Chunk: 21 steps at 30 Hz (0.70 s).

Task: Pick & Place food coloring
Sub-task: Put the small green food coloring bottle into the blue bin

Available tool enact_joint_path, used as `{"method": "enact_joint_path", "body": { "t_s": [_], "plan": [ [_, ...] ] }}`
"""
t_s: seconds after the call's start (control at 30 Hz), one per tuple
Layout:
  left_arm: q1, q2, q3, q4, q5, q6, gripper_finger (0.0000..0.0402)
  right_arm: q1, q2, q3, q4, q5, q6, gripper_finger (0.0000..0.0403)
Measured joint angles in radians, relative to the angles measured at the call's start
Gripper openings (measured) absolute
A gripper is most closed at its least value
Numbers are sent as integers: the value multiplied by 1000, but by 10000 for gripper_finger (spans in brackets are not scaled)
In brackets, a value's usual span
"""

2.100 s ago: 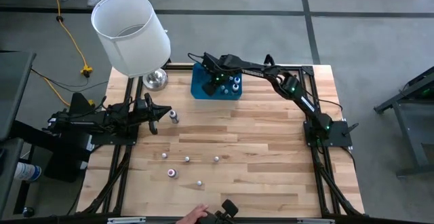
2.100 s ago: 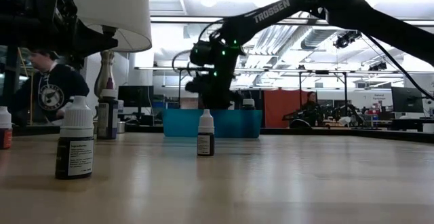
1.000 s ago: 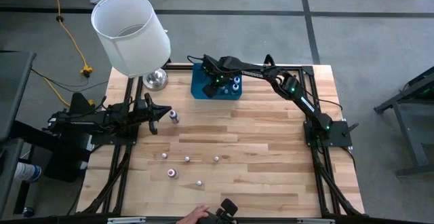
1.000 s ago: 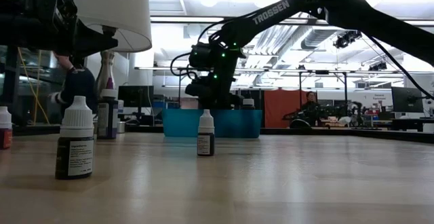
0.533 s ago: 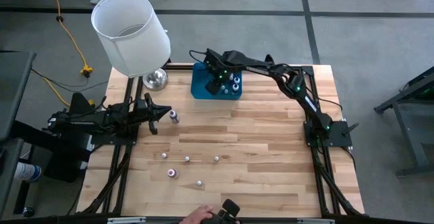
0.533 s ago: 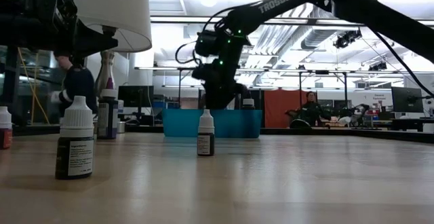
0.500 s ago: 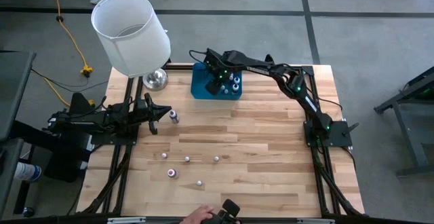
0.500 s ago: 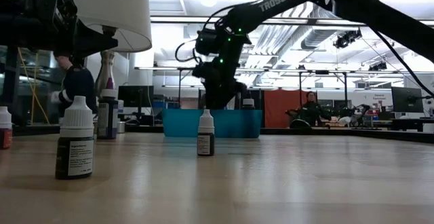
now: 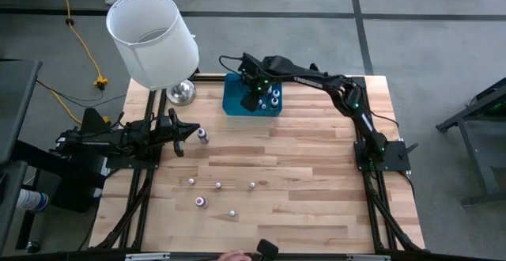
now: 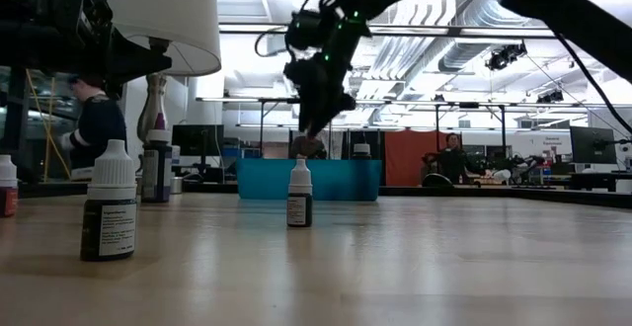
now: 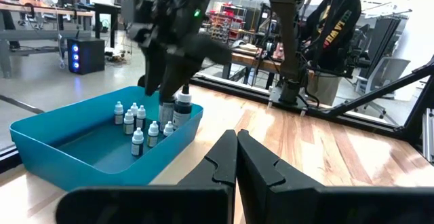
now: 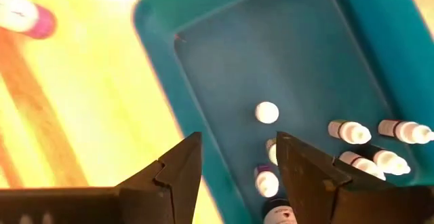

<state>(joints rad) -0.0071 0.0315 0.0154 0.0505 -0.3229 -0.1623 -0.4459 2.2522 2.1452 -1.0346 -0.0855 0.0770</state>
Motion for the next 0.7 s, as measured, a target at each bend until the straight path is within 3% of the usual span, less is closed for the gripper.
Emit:
{"method": "enact_joint_path", "body": {
  "t_s": [0.37,0.7],
  "plan": [
    [0,0,0,0,0,0,0,87,-122,0,-27,-1,-39,177],
    [0,0,0,0,0,0,0,234,-169,0,-197,-1,-57,175]
  ]
}}
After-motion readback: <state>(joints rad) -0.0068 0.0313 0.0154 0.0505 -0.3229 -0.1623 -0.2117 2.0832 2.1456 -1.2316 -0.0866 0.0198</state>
